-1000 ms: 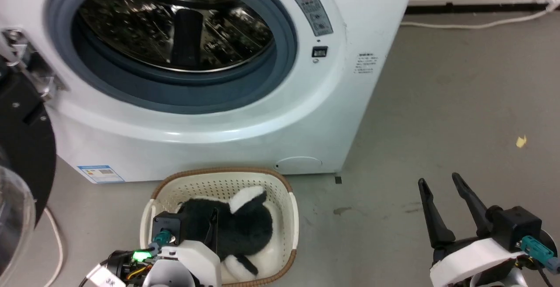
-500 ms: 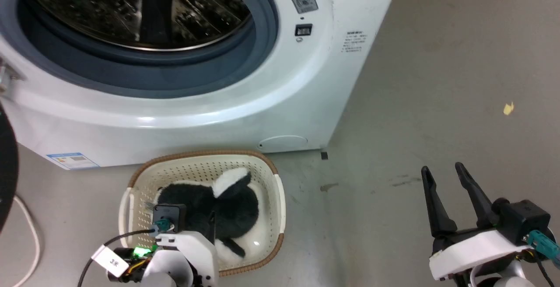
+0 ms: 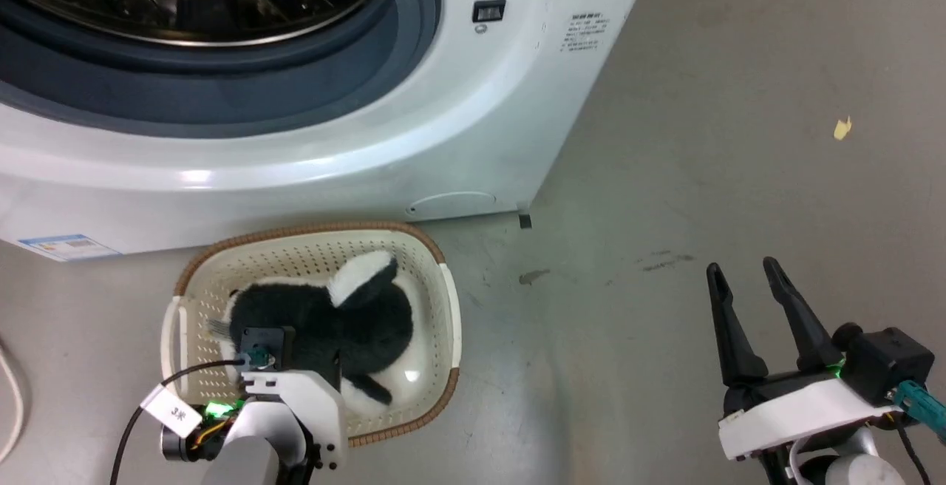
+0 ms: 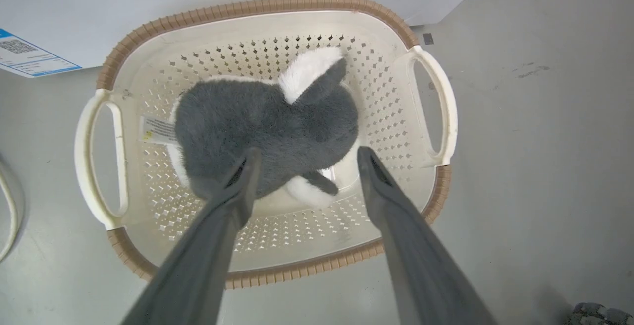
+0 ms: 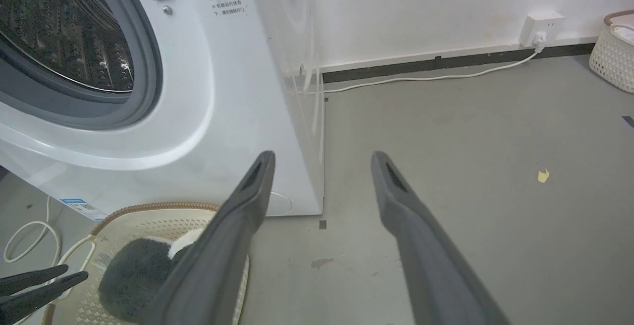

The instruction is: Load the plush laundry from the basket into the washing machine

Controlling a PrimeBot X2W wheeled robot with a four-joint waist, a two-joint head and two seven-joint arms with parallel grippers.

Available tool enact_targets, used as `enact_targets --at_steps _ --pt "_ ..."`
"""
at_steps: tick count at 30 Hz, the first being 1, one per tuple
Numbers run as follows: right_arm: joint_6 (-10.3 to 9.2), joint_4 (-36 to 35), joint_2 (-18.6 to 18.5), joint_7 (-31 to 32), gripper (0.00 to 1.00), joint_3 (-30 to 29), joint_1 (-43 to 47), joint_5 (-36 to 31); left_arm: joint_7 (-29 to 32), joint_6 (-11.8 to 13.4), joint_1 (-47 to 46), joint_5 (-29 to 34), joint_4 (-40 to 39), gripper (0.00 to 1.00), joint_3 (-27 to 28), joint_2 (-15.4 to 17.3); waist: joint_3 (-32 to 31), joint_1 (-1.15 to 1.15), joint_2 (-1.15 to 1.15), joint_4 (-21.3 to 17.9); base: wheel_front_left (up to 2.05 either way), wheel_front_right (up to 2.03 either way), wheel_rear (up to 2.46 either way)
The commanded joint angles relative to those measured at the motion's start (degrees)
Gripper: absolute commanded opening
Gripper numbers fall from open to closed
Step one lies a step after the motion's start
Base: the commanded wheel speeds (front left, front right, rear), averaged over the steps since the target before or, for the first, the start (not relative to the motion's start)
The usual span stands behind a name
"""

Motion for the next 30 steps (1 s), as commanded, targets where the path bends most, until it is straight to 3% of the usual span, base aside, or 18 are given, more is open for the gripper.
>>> enact_targets --at_steps 1,7,17,30 --pt "-0.02 0.1 0.1 -0.7 1.00 0.3 -1.2 1.0 0.1 0.3 -1.9 -0.7 1.8 1.00 -0.6 0.5 1.3 0.00 0.00 -0.6 0.00 0.00 0.00" --pt "-0.02 0.1 0.1 -1.4 1.00 1.3 -2.1 2.6 -0.1 1.1 -4.1 -3.2 5.5 1.00 -0.2 1.4 4.0 0.00 0.00 -1.9 0.00 0.00 0.00" --pt "-0.03 -0.1 0.1 -2.5 1.00 2.6 -3.3 4.8 -1.2 2.3 -8.7 -2.9 10.2 1.00 -3.0 4.7 8.7 0.00 0.00 -3.9 0.00 0.00 0.00" --pt "-0.03 0.1 0.1 -4.0 1.00 3.9 -5.4 8.1 1.7 2.5 -16.5 -2.3 17.4 1.00 -8.4 8.1 15.5 0.00 0.00 -6.7 0.00 0.00 0.00"
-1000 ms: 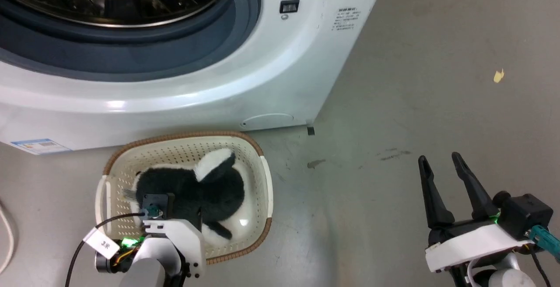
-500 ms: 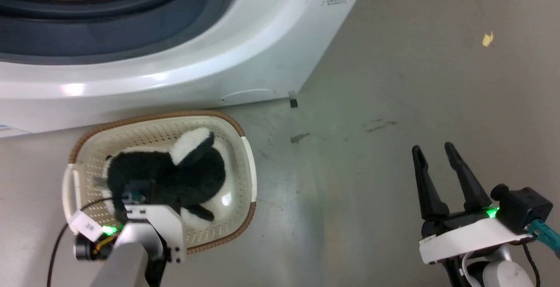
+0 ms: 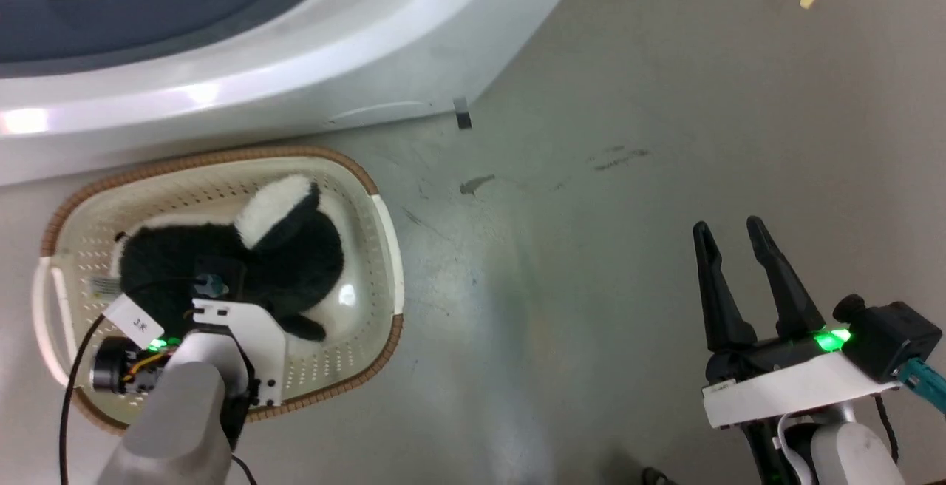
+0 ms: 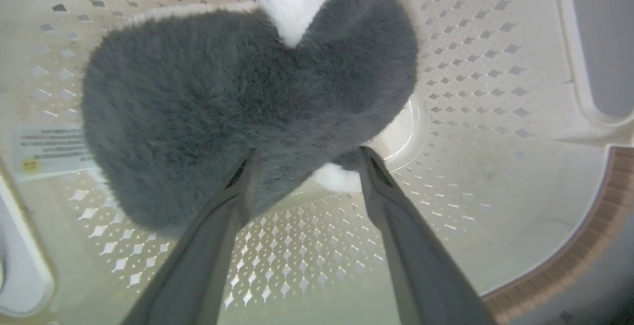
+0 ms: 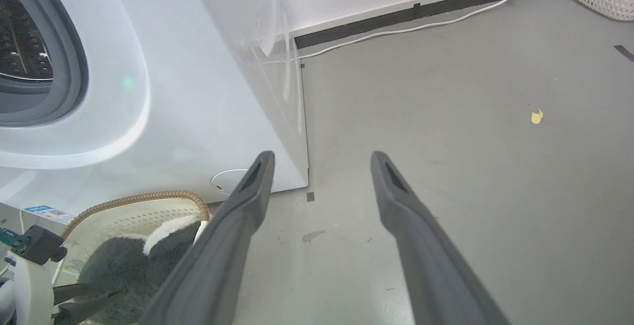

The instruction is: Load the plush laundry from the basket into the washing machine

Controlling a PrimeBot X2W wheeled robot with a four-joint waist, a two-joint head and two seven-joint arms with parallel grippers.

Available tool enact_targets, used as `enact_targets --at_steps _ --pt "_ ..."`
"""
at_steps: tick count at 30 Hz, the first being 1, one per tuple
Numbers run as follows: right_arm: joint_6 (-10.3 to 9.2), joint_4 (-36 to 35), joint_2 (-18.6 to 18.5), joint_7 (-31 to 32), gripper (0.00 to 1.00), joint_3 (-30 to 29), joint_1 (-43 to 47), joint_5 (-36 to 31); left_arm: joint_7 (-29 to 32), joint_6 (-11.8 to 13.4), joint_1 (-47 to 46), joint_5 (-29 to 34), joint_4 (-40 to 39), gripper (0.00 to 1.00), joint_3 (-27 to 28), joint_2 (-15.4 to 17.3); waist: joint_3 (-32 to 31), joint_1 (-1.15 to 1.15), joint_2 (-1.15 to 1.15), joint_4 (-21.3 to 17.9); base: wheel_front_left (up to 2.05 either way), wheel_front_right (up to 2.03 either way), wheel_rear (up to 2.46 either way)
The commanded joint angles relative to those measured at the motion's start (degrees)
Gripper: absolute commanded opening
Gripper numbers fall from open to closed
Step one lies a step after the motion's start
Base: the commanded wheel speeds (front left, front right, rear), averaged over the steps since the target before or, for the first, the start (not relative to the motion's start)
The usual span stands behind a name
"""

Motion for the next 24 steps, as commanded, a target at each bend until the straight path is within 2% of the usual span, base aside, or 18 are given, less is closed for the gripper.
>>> enact_targets --at_steps 1,10,18,19,20,21,24 --pt "-0.03 -0.1 0.1 -0.7 1.00 0.3 -1.5 0.9 0.4 0.2 -1.8 0.2 1.5 1.00 -0.9 0.9 1.4 0.00 -0.01 -0.8 0.00 0.00 0.00" --pt "-0.04 0.0 0.1 -1.7 1.00 2.4 -2.5 3.9 -2.0 2.4 -7.4 -0.6 4.5 1.00 -2.8 4.4 6.2 0.00 -0.01 -2.6 0.00 0.00 0.00" --pt "-0.04 0.5 0.1 -2.7 1.00 3.1 -3.6 6.2 -0.1 1.7 -10.9 -0.7 8.8 1.00 -6.1 6.5 9.6 0.00 -0.01 -4.4 0.00 0.00 0.00" --pt "-0.04 0.6 0.1 -2.8 1.00 3.1 -3.8 6.5 0.2 1.4 -11.3 -0.8 9.4 0.97 -6.6 6.5 10.0 0.00 -0.01 -4.6 0.00 0.00 0.00" --pt "-0.04 0.7 0.1 -2.9 1.00 3.1 -4.0 6.7 0.4 1.3 -11.6 -1.0 9.9 0.31 -6.9 6.6 10.2 0.00 -0.01 -4.8 0.00 0.00 0.00" --pt "-0.04 0.8 0.1 -3.1 1.00 3.0 -4.1 6.9 0.4 1.2 -11.8 -1.3 10.4 0.00 -7.2 6.5 10.5 0.00 -0.01 -4.9 0.00 0.00 0.00" --pt "-0.04 1.1 0.1 -3.4 1.00 3.1 -4.4 7.4 0.1 1.0 -12.4 -2.2 12.0 0.00 -7.7 6.3 10.9 0.00 -0.01 -5.3 0.00 0.00 0.00"
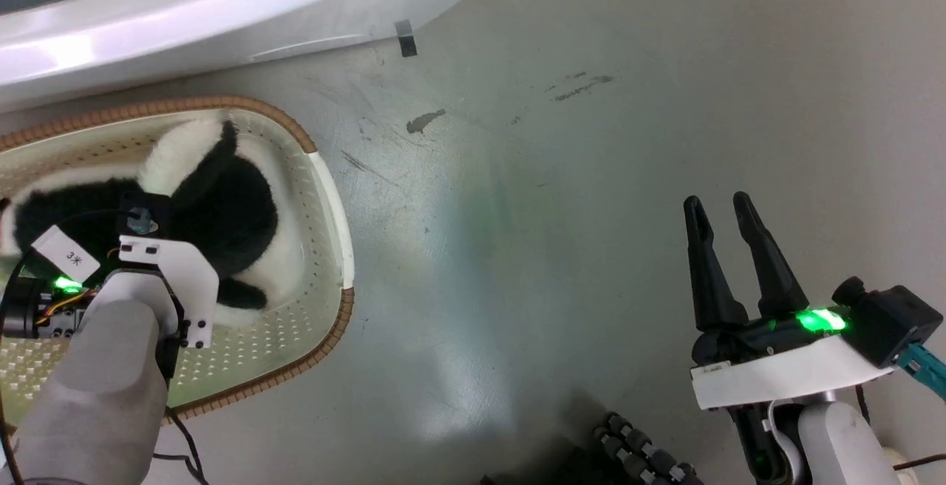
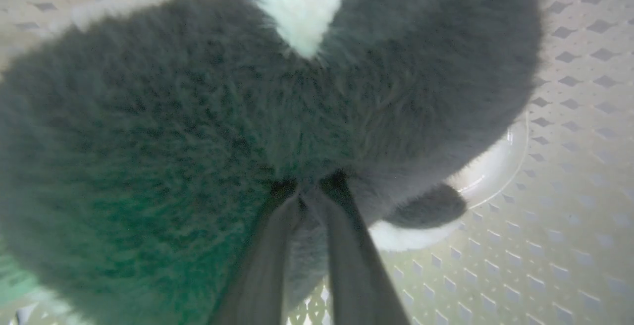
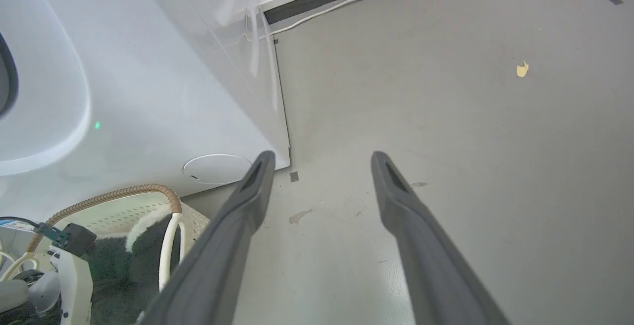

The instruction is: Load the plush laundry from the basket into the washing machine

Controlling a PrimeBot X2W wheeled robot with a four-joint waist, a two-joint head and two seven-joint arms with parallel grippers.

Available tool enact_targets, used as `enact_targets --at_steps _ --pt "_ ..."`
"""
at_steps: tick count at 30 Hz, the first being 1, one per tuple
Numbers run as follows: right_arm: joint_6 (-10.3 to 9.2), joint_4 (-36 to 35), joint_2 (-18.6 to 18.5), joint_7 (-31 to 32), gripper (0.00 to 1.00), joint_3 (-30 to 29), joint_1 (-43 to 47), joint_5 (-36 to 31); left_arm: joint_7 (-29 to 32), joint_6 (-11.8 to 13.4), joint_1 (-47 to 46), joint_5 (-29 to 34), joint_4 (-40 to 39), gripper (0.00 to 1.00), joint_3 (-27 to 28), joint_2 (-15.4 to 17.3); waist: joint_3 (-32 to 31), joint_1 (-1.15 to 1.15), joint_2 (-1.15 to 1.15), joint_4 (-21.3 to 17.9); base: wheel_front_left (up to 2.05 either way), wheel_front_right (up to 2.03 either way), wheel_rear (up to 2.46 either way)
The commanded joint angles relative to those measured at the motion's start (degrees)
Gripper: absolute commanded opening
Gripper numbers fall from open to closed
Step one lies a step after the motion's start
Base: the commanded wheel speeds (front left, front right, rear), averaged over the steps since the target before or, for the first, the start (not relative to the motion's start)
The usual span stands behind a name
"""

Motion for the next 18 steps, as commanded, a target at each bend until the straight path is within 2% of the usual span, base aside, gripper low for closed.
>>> enact_targets --at_steps 1,9,18 --pt "-0.04 0.2 0.1 -0.6 1.00 0.2 -1.2 0.6 0.1 -0.5 -0.6 -0.7 2.0 0.00 -0.8 -0.2 0.1 0.00 0.00 -0.1 0.00 0.00 0.00" --pt "-0.04 0.6 0.1 -0.6 1.00 -1.9 -0.2 -1.8 -4.0 -0.8 1.5 -2.4 2.1 0.00 -0.6 -3.0 -4.8 0.00 0.00 1.9 0.00 0.00 0.00" --pt "-0.04 0.8 0.1 -0.6 1.00 -5.2 4.3 -6.6 -14.5 -2.6 6.2 -4.1 2.9 0.00 -1.0 -8.3 -16.5 0.00 0.00 6.9 0.00 0.00 0.00"
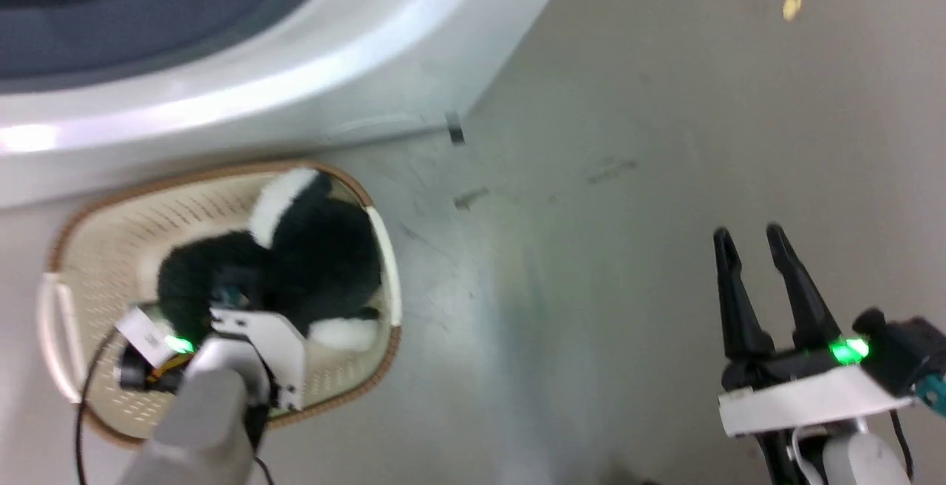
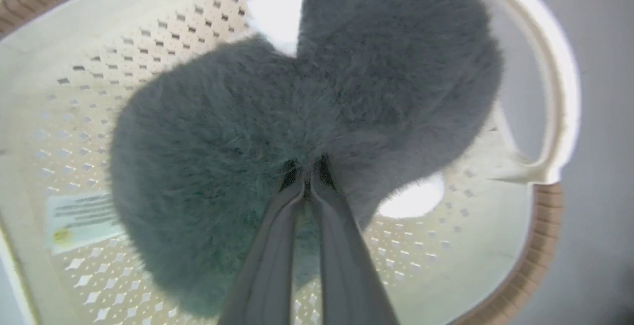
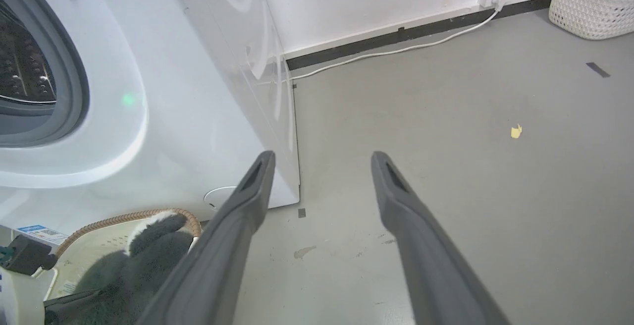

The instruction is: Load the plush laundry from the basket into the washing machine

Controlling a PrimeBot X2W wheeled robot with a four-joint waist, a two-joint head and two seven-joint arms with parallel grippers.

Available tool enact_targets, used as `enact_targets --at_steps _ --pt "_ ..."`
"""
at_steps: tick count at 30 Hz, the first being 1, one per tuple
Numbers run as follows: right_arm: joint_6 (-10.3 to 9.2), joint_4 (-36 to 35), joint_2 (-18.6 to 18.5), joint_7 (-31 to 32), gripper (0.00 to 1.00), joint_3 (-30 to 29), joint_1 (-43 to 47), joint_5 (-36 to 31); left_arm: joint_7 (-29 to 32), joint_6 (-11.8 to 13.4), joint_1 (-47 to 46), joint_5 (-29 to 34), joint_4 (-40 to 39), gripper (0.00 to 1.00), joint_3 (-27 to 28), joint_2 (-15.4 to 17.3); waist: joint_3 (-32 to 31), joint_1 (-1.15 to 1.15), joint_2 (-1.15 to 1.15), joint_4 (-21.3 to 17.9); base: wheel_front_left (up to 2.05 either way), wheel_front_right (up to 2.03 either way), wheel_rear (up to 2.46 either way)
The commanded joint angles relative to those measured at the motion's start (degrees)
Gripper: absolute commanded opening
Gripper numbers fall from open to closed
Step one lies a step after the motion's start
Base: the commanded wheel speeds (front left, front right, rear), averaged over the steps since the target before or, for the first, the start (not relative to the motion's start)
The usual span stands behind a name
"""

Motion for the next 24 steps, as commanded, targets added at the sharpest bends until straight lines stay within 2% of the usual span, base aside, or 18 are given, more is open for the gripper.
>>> enact_targets --at_steps 1,9,18,22,23,24 --pt "-0.04 0.2 -0.1 -0.2 1.00 -0.6 1.7 -0.9 -2.5 -0.1 1.5 -0.4 0.1 0.00 -0.1 -0.9 -6.7 0.00 0.00 3.6 0.00 0.00 0.00" --pt "-0.04 0.7 -0.8 -0.2 1.00 -1.7 8.2 -4.4 -6.4 -1.9 9.2 -1.9 -2.5 0.00 0.4 -4.5 -19.0 0.00 0.00 8.6 0.00 0.00 0.00" --pt "-0.04 1.3 -0.5 -0.2 1.00 -2.9 13.8 -6.7 -6.5 0.5 24.4 1.2 -25.6 0.00 3.7 -3.7 -29.4 0.00 0.00 12.5 0.00 0.00 0.00" --pt "-0.04 1.5 -0.3 -0.2 1.00 -3.4 15.4 -7.1 -6.5 2.1 30.6 3.0 -36.9 0.00 6.5 -3.2 -32.0 0.00 0.00 13.3 0.00 0.00 0.00" --pt "-0.04 1.5 -0.3 -0.2 1.00 -3.4 15.4 -7.1 -6.5 2.1 30.6 3.0 -36.9 0.00 6.5 -3.2 -32.0 0.00 0.00 13.3 0.00 0.00 0.00" --pt "-0.04 1.4 -0.2 -0.2 1.00 -3.7 16.1 -7.3 -6.5 2.7 33.1 3.8 -42.3 0.00 8.0 -3.1 -32.9 0.00 0.00 13.7 0.00 0.00 0.00"
